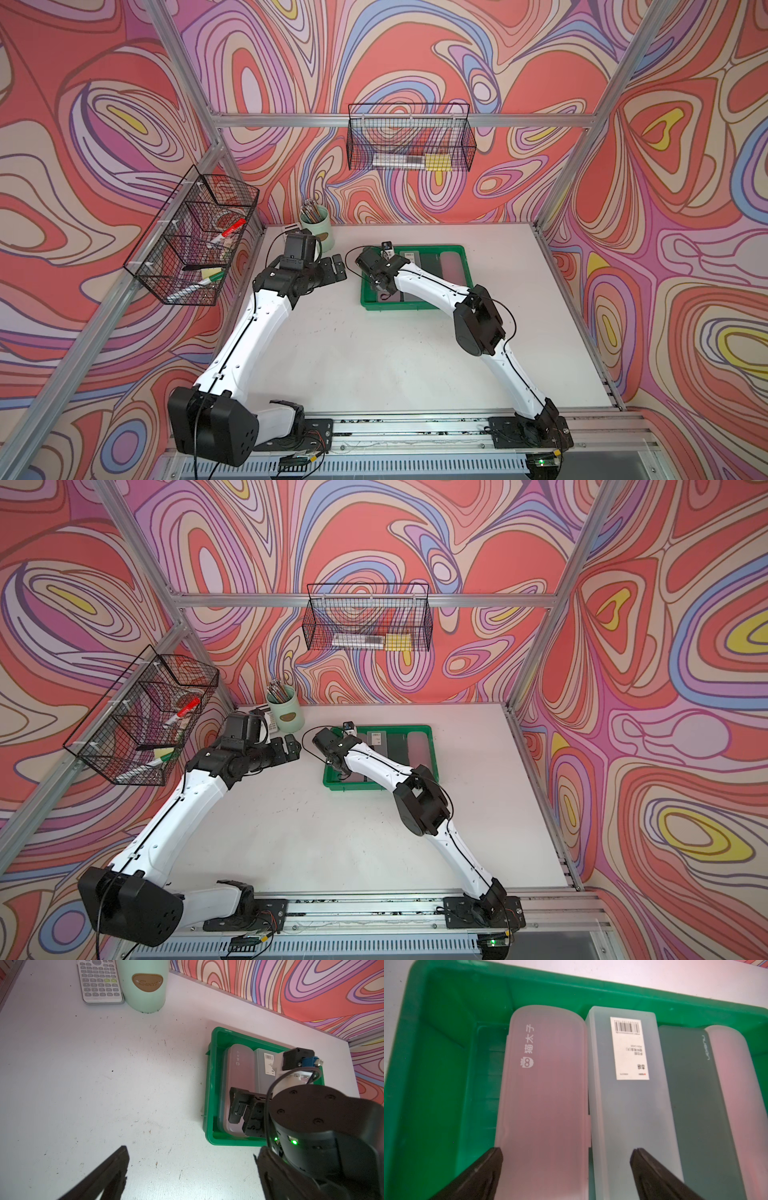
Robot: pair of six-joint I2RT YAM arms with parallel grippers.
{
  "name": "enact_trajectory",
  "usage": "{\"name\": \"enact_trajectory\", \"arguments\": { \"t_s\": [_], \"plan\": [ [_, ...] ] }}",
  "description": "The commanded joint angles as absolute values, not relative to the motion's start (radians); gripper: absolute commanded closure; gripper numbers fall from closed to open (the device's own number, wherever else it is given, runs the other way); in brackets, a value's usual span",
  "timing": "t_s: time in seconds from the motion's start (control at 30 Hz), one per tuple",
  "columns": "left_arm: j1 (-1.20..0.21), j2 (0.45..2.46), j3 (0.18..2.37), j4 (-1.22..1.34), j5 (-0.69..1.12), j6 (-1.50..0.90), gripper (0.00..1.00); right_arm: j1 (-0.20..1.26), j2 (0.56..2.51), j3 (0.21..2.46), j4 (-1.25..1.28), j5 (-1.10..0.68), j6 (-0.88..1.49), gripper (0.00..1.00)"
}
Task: Put the pencil case into the storage box
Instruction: Place the pencil case at the storage box.
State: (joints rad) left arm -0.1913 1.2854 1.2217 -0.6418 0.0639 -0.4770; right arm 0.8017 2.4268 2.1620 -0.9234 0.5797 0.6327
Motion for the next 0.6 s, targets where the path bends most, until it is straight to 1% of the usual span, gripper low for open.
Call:
{"name": "enact_trajectory", "arguments": {
  "t_s": [0.0,0.07,0.2,0.4,0.57],
  "plan": [
    [-0.193,1.288,1.207,-0.633,0.068,-0.482,0.01,0.797,2.367,2.099,-0.941,0.565,0.609,0.02],
    [-0.193,1.284,1.21,-0.639,0.062,-0.486,0.01,0.798,2.334,2.077,-0.907,0.525,0.608,0.02],
    [-0.193,1.272,1.207,-0.651,0.059,-0.485,0.01,0.793,2.268,2.018,-0.882,0.52,0.651,0.02],
    [-0.193,1.247,1.197,-0.669,0.036,-0.483,0.01,0.734,2.134,1.799,-0.714,0.404,0.689,0.02],
    [-0.193,1.226,1.174,-0.669,0.041,-0.494,0.01,0.718,2.078,1.698,-0.652,0.38,0.681,0.03]
  ]
}}
